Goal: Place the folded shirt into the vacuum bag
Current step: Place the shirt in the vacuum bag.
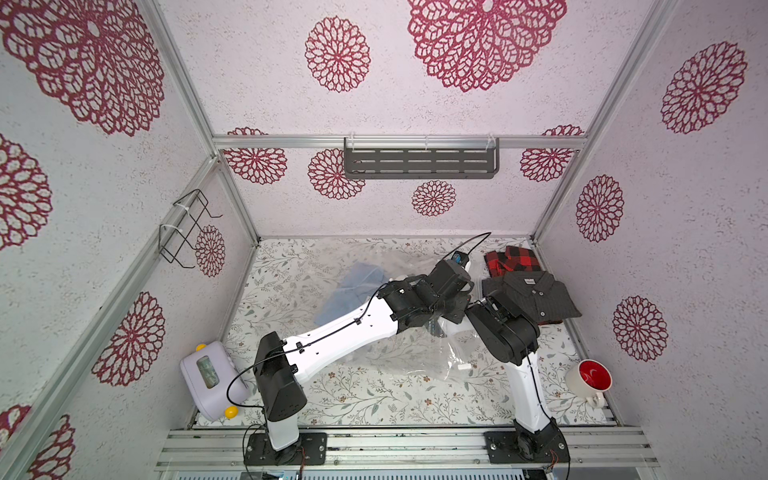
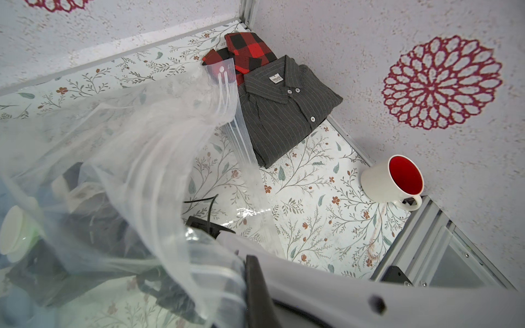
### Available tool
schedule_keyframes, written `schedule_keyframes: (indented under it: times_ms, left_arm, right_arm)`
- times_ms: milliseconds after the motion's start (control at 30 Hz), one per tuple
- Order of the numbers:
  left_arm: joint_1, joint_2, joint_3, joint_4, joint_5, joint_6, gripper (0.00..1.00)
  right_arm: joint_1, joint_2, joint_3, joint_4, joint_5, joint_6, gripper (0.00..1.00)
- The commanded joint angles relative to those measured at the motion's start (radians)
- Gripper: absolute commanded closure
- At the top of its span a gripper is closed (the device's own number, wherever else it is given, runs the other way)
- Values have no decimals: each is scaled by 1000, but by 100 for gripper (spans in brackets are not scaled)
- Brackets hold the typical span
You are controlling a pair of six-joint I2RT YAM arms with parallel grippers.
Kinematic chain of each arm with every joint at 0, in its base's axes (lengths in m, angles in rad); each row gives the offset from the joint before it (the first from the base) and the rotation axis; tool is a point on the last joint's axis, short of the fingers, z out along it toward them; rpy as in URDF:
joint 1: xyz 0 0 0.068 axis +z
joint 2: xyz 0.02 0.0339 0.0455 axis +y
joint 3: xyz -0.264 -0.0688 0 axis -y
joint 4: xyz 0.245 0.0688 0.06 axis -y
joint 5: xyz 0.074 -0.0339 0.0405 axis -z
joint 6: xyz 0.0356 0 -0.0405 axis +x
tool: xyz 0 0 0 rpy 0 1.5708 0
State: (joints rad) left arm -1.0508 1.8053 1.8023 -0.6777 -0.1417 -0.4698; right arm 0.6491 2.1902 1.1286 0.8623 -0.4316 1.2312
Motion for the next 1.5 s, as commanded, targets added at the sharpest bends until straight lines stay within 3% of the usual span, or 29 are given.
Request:
schedule_keyframes:
  times_ms: [0,200,433,733,867,1100,1467]
  left_arm:
    - [-41,-67,13,128,139,13,100]
    - [-41,-70,16,132,172,26,100]
    - [-41,-96,32,91,142,68,100]
    - [-29,-143,38,8,37,127,100]
    - [-16,-158,32,4,42,137,100]
    - [-26,-114,94,-7,169,154,100]
    - [-40,-79,95,14,240,149,100]
  right_arm:
    - [19,59,50,145,0,67,81]
    - [42,106,76,279,12,158,99]
    - [57,83,32,193,-19,126,100]
    - [55,9,-162,200,-4,77,100]
    - [58,-4,-201,228,-2,81,100]
    - [67,65,-75,276,-29,135,100]
    - [97,151,180,166,-11,155,100]
